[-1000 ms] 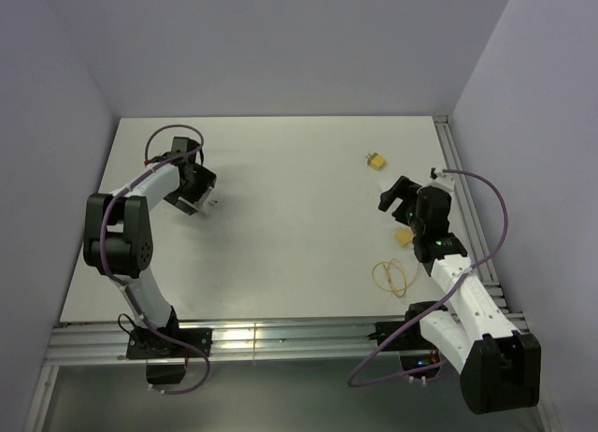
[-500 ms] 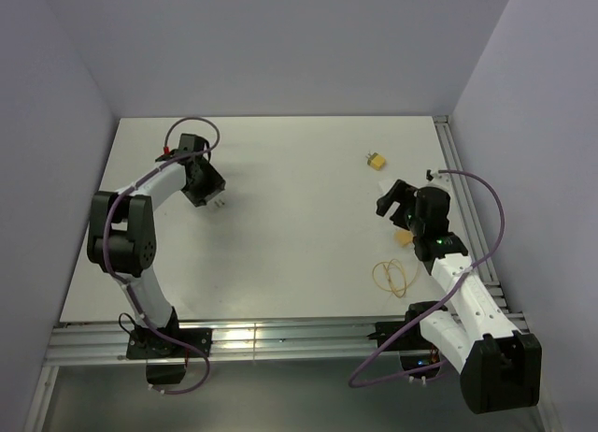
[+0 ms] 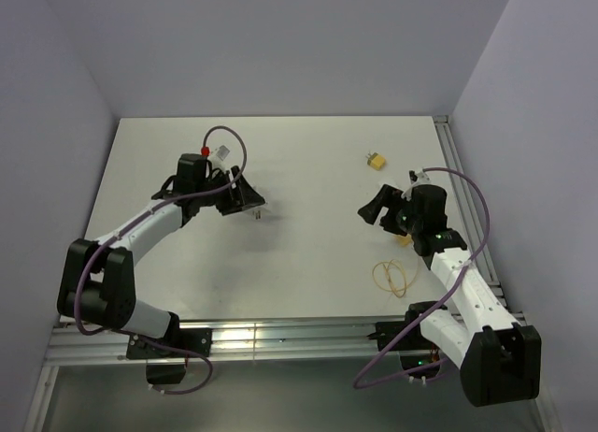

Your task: Insert the plug

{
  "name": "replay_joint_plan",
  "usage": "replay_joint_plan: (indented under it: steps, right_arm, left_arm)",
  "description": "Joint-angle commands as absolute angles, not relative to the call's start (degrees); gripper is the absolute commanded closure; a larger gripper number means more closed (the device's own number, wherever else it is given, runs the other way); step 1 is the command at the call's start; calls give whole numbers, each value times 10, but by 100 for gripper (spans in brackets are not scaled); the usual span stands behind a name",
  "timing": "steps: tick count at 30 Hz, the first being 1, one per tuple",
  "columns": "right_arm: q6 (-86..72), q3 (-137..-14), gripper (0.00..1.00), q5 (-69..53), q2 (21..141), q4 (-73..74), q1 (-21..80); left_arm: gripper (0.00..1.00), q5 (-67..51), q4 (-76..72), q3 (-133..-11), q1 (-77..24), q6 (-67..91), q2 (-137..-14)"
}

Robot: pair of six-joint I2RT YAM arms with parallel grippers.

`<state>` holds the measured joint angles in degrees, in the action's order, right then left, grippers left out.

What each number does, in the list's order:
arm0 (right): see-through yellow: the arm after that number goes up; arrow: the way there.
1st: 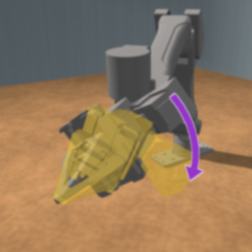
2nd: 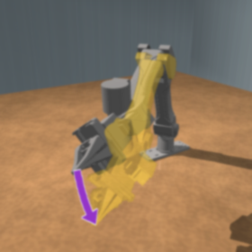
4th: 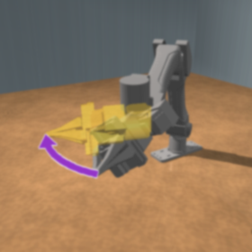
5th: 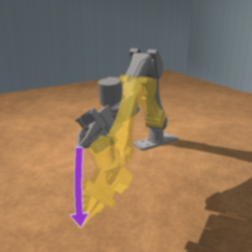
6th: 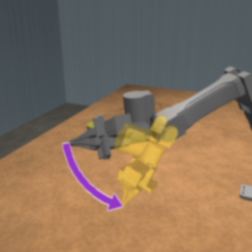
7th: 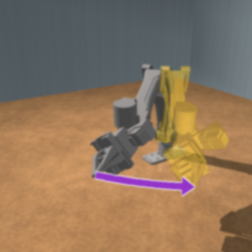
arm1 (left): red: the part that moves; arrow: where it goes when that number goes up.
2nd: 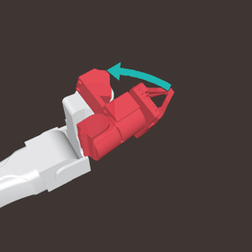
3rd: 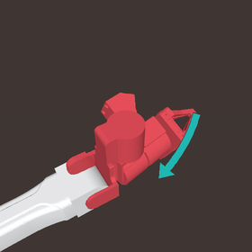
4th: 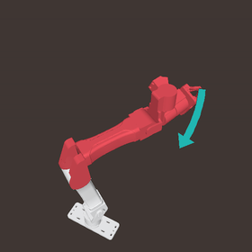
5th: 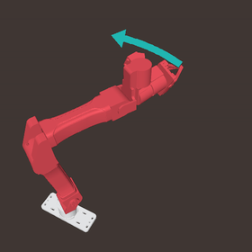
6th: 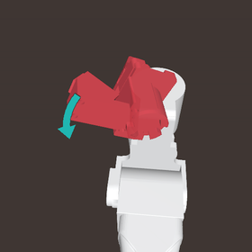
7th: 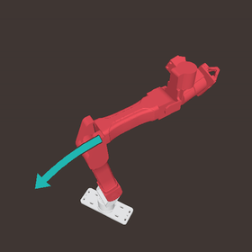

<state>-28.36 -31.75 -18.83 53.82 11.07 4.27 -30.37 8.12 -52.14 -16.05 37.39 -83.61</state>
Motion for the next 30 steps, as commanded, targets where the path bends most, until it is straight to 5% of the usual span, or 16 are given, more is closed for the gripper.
replay_joint_plan:
  steps: [1,12,18,24,30]
  right_arm:
    - [-294,-333,14,-228,532,95,47]
    - [-280,-359,15,-216,560,119,62]
    - [-279,-403,15,-49,570,187,67]
    - [-285,-492,15,74,670,228,62]
    - [-195,-637,12,41,851,272,46]
  left_arm:
    - [100,-459,-74,-457,-160,407,-828]
    - [100,-474,-238,-391,-215,490,-867]
    - [100,-445,-254,-388,-257,507,-892]
    - [100,-394,-205,-400,-287,483,-890]
    - [100,-383,-159,-403,-296,474,-911]
